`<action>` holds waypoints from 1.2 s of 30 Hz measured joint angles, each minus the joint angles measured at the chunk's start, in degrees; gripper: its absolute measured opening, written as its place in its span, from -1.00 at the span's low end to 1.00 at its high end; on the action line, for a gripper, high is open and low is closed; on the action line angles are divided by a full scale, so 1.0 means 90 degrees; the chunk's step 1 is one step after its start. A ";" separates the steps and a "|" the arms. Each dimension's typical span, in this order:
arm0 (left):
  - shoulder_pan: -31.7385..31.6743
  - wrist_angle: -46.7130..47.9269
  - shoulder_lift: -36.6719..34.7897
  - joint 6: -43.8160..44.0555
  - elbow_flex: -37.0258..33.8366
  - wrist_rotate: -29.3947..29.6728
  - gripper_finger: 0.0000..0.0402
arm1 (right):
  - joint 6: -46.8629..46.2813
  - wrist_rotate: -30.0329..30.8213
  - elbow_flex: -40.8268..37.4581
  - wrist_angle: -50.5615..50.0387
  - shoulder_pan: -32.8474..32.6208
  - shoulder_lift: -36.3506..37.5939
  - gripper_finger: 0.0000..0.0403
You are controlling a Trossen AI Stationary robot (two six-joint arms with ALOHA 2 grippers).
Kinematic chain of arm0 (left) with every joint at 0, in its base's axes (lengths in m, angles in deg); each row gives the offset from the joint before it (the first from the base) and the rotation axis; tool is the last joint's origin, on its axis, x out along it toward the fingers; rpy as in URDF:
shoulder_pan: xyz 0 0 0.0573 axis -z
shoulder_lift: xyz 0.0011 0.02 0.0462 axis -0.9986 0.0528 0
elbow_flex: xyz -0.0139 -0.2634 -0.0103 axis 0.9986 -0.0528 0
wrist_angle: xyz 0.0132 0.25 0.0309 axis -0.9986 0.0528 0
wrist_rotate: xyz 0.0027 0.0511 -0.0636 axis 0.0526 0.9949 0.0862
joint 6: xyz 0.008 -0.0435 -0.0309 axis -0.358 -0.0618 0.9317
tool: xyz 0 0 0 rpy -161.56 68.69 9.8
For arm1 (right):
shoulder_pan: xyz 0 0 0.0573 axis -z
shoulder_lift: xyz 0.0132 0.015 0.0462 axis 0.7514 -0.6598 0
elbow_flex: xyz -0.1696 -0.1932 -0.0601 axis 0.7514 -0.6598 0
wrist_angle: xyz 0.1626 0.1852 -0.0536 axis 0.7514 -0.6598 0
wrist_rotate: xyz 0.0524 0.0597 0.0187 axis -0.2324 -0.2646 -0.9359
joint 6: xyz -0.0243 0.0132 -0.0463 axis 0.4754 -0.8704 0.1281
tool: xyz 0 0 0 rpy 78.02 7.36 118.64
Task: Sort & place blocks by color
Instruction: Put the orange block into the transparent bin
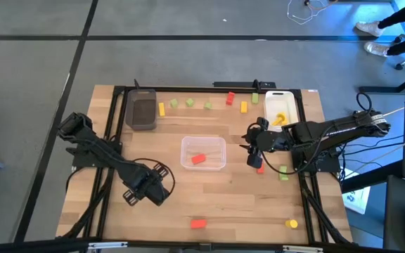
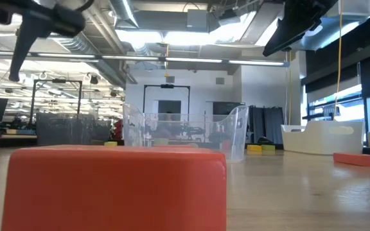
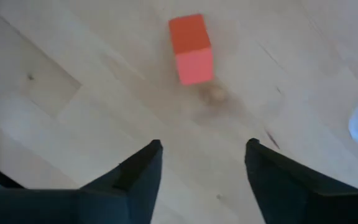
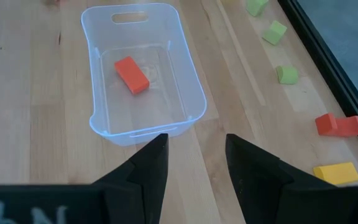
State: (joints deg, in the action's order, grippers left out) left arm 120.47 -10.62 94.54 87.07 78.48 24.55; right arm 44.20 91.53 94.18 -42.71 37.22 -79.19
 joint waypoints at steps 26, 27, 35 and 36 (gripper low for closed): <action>-0.0531 -0.1917 0.0000 0.0621 -0.2247 -0.0224 0.32 | 0.0000 0.0000 0.0000 0.0021 -0.0001 0.0000 -0.20; -0.0554 -0.2004 0.0000 0.0621 -0.2321 -0.0227 0.32 | 0.0000 0.0000 0.0000 0.0021 -0.0002 0.0000 -0.20; -0.0711 -0.2093 -0.0005 0.0612 -0.2498 -0.0219 0.32 | 0.0000 0.0000 0.0000 0.0020 -0.0001 0.0000 -0.20; -0.0726 -0.2091 -0.0007 0.0608 -0.2498 -0.0222 0.32 | 0.0000 -0.0001 0.0000 0.0019 0.0000 0.0000 -0.20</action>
State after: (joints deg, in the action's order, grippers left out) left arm 113.93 -29.45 94.48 92.55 56.00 22.55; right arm 44.20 91.52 94.18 -42.53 37.22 -79.19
